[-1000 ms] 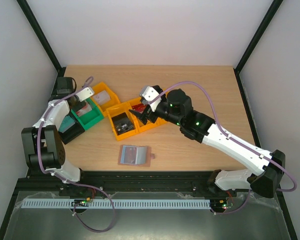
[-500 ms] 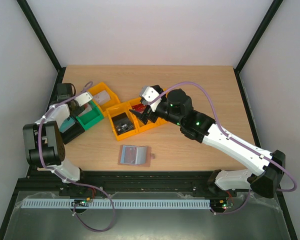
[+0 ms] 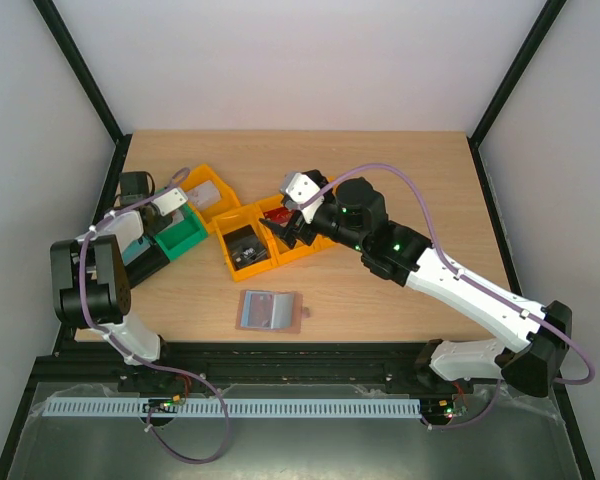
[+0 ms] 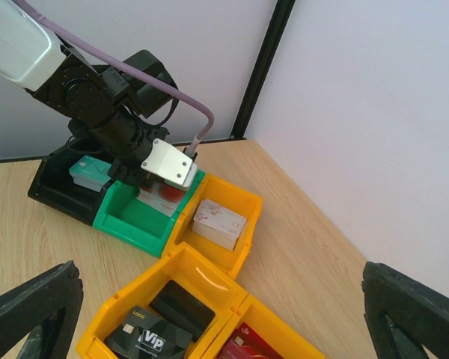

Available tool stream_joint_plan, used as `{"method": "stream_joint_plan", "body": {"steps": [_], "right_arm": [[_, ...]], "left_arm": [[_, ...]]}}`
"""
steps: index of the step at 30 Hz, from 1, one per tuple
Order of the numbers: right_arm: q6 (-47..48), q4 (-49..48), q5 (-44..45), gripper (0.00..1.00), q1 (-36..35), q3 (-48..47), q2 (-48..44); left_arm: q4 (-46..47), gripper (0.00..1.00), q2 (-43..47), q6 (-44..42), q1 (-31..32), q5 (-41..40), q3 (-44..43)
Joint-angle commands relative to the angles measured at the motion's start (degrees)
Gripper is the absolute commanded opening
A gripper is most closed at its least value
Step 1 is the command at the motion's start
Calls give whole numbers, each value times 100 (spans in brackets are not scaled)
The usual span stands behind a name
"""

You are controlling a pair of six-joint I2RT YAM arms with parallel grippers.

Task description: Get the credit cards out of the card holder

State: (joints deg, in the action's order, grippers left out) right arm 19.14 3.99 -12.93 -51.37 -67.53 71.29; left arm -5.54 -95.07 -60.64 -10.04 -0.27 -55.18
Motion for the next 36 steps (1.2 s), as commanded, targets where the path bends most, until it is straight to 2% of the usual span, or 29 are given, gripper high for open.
{"method": "stream_joint_plan", "body": {"steps": [1, 25, 31, 36], "right_arm": [[73, -56, -12, 99, 31, 58, -159], [93, -62, -78, 99, 30, 114, -303], [104, -70, -112, 99, 26, 124, -291], [108, -65, -159, 99, 24, 134, -347]], "left_arm": [[159, 2, -105, 25, -33, -33, 76], [291, 3, -328, 122, -36, -234, 63], [272, 10, -304, 164, -41, -206, 54], [374, 28, -338, 246, -42, -257, 24]]}}
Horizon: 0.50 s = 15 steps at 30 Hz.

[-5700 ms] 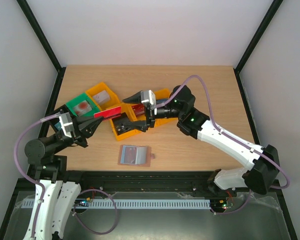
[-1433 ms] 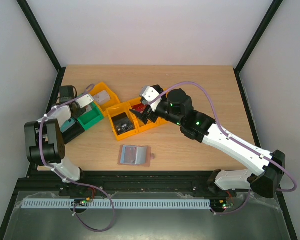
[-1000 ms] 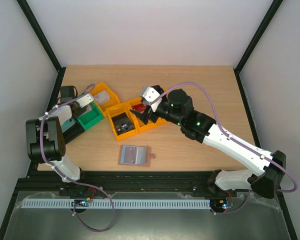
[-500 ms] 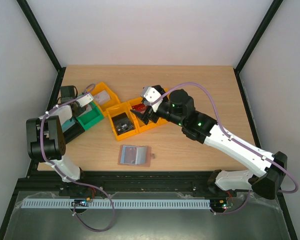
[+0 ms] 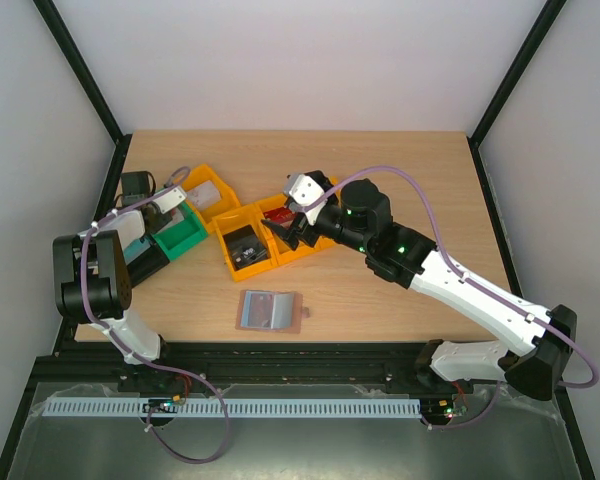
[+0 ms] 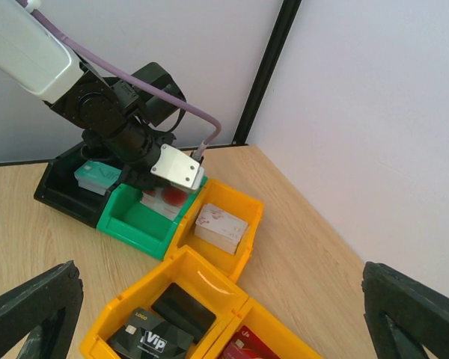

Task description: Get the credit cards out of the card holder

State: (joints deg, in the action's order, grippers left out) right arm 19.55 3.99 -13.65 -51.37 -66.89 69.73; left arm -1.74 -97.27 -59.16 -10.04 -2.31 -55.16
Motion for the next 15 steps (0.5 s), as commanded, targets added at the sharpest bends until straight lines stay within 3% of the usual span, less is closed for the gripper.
{"method": "stream_joint_plan", "body": {"steps": [1, 8, 15], "right_arm": [[66, -63, -98, 99, 27, 81, -207], [71, -52, -139, 99, 29, 76, -206], [-249, -14, 1, 99, 23, -70, -173]], "left_arm": [[-35, 34, -98, 115, -42, 1, 3], [-391, 68, 181, 384, -135, 676, -222], [-837, 88, 589, 810, -474, 1839, -648]]}}
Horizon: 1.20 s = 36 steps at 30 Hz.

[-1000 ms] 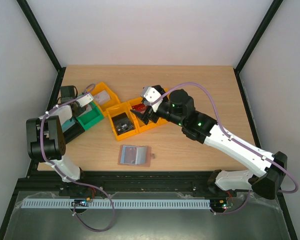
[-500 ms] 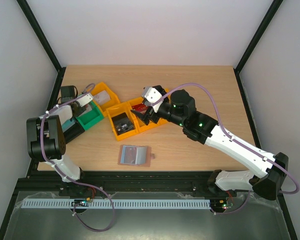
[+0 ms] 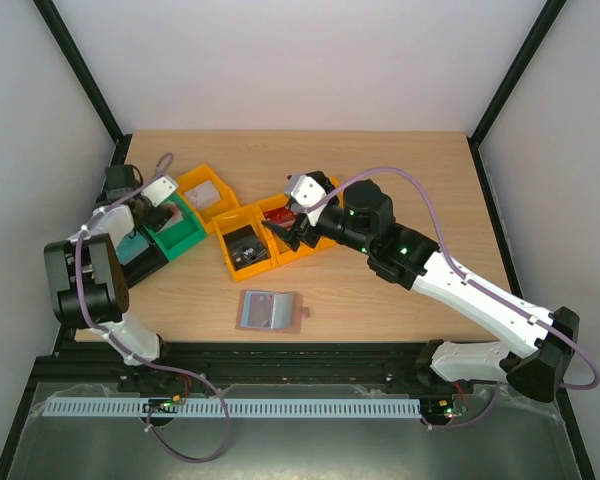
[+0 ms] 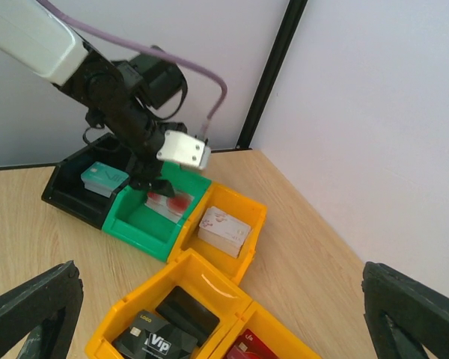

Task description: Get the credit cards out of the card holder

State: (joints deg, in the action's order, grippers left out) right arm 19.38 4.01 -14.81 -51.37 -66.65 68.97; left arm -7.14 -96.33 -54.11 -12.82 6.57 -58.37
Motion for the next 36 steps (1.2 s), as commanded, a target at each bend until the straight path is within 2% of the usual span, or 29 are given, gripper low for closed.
{"method": "stream_joint_plan", "body": {"steps": [1, 7, 11, 13, 16, 18, 21, 27, 31, 36], "right_arm": [[-374, 7, 211, 99, 23, -150, -53], [-1615, 290, 564, 99, 39, -626, 307], [-2745, 540, 759, 99, 36, -793, 597], [-3310, 786, 1002, 99, 39, -785, 737], [-4013, 1231, 1407, 87, 29, -648, 941], [-4332, 1426, 1398, 81, 26, -482, 1059], [-4700, 1458, 1258, 72, -56, -157, 1180], [-5253, 1322, 993, 65, -410, 813, 1382], [-5627, 1100, 756, 65, -689, 1576, 1461], [-6231, 263, 265, 63, -809, 2316, 1680]], "left_arm": [[-364, 90, 600, 373, -212, 1169, -346], [-1313, 90, 1186, 1083, -213, 2422, -703], [-1946, 90, 1860, 1954, -210, 2969, -890], [-2198, 89, 2309, 2661, -178, 3194, -799], [-2444, 87, 2991, 4180, -48, 3237, -553], [-2565, 86, 3454, 5180, -45, 3424, -310], [-2468, 85, 4290, 6177, 70, 3705, 291], [-1905, 85, 6078, 7746, 920, 3208, 1918], [-2053, 84, 6267, 7843, 1092, 2853, 2490], [-1958, 84, 6023, 8161, 1187, 3049, 3132]]}}
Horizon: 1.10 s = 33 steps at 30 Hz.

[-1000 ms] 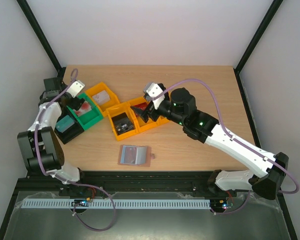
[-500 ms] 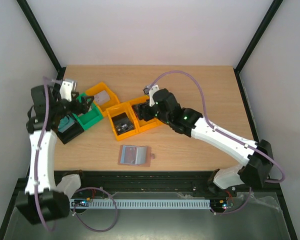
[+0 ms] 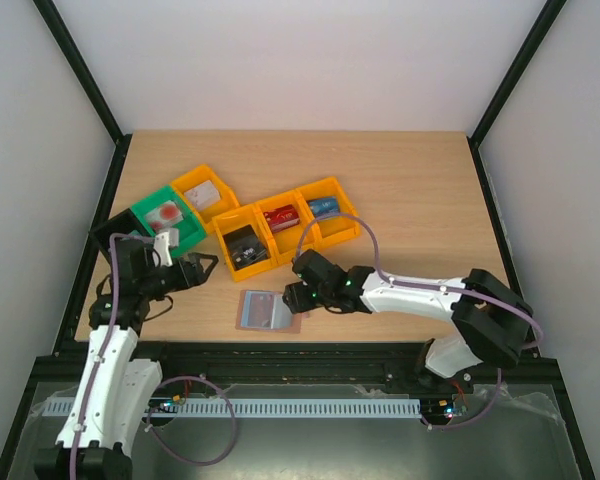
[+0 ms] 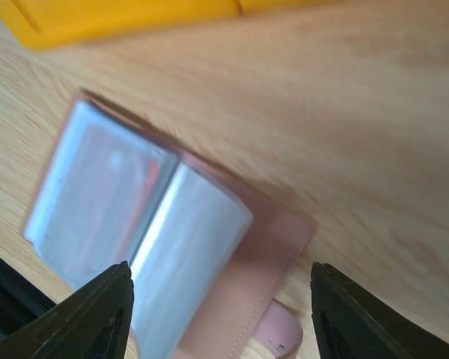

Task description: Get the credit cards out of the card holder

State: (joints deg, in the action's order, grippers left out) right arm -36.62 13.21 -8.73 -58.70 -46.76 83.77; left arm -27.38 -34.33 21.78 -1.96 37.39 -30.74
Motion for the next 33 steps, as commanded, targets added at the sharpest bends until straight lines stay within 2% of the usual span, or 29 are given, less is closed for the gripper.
{"method": "stream_joint_plan", "body": {"steps": [1, 8, 13, 19, 23, 28, 33], "right_arm": [[-663, -767, -426, 63, -88, 341, 317], [-632, -1075, -801, 55, -89, -9, 1140], [-732, -1307, -1106, 51, -87, 22, 1473], [-613, -1255, -1192, 35, -85, -69, 1483], [-493, -1136, -1308, 38, -84, -207, 1467], [-381, -1014, -1263, 38, -165, -333, 1230], [-453, -1232, -1307, 38, -218, -363, 1337]], "left_arm": [[183, 84, -273, 657, 177, 20, 421], [769, 83, -1186, 1297, 1439, -326, 716], [1297, 83, -1672, 1784, 1977, -375, 1219], [1604, 82, -1895, 1923, 2252, -546, 1410], [1774, 82, -1915, 2001, 2374, -605, 1537], [1904, 73, -1995, 2062, 2460, -667, 1627], [1862, 72, -1963, 2058, 2474, -698, 1624]]}}
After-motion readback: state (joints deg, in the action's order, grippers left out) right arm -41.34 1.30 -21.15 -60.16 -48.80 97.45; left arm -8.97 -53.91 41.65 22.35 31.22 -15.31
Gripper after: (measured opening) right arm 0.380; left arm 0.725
